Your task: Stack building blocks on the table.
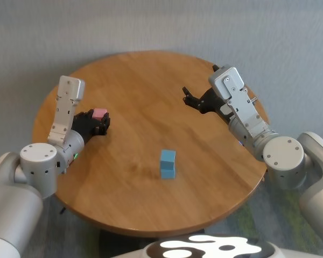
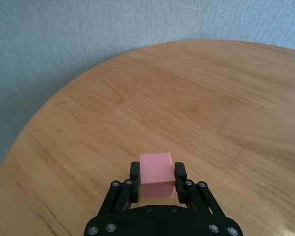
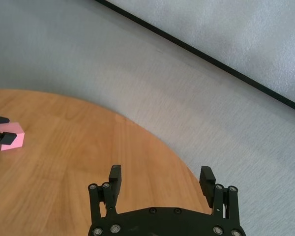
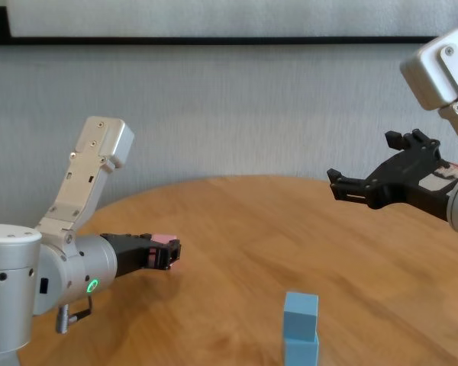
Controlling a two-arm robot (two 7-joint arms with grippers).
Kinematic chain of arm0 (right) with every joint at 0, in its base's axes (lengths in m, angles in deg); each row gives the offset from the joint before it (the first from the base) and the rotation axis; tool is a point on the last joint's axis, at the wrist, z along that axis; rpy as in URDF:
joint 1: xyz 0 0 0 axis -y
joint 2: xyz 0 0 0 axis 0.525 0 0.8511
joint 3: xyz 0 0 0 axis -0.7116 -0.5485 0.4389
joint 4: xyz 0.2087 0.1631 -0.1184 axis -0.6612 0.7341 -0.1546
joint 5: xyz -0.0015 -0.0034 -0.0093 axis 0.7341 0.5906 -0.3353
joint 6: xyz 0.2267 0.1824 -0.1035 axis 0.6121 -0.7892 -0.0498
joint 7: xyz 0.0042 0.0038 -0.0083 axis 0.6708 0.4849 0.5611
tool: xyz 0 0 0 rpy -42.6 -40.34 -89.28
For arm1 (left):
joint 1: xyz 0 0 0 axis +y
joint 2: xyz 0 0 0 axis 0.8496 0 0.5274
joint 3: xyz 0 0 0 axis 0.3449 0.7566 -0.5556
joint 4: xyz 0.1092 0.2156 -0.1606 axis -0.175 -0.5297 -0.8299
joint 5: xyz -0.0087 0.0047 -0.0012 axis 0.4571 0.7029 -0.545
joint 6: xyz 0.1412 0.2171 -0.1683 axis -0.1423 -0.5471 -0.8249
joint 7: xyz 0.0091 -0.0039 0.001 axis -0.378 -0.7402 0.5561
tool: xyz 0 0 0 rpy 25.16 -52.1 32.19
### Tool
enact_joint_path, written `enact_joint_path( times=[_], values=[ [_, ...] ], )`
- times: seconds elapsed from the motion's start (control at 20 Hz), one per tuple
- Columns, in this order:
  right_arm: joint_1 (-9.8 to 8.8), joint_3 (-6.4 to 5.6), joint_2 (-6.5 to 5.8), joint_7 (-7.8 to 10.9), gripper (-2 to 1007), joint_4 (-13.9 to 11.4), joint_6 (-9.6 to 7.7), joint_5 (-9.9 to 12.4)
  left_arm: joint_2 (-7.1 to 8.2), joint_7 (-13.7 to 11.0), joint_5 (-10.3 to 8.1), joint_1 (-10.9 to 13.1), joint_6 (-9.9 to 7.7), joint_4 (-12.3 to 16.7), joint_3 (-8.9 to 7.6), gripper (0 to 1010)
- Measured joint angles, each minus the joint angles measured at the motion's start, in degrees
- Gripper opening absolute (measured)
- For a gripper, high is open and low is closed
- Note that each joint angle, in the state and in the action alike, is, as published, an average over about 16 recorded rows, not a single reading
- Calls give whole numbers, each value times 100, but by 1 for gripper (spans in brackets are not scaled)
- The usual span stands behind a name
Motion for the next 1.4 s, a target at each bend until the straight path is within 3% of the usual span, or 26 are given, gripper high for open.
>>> enact_joint_path(
  times=[0.45,1.05,1.4],
  values=[
    [0,0,0,0,1005,0,0,0,0,3,0,1,-5,4,1,402],
    [0,0,0,0,1005,0,0,0,5,-9,3,10,-14,27,1,400],
    [0,0,0,0,1005,0,0,0,62,-176,13,81,-50,211,35,400]
  ],
)
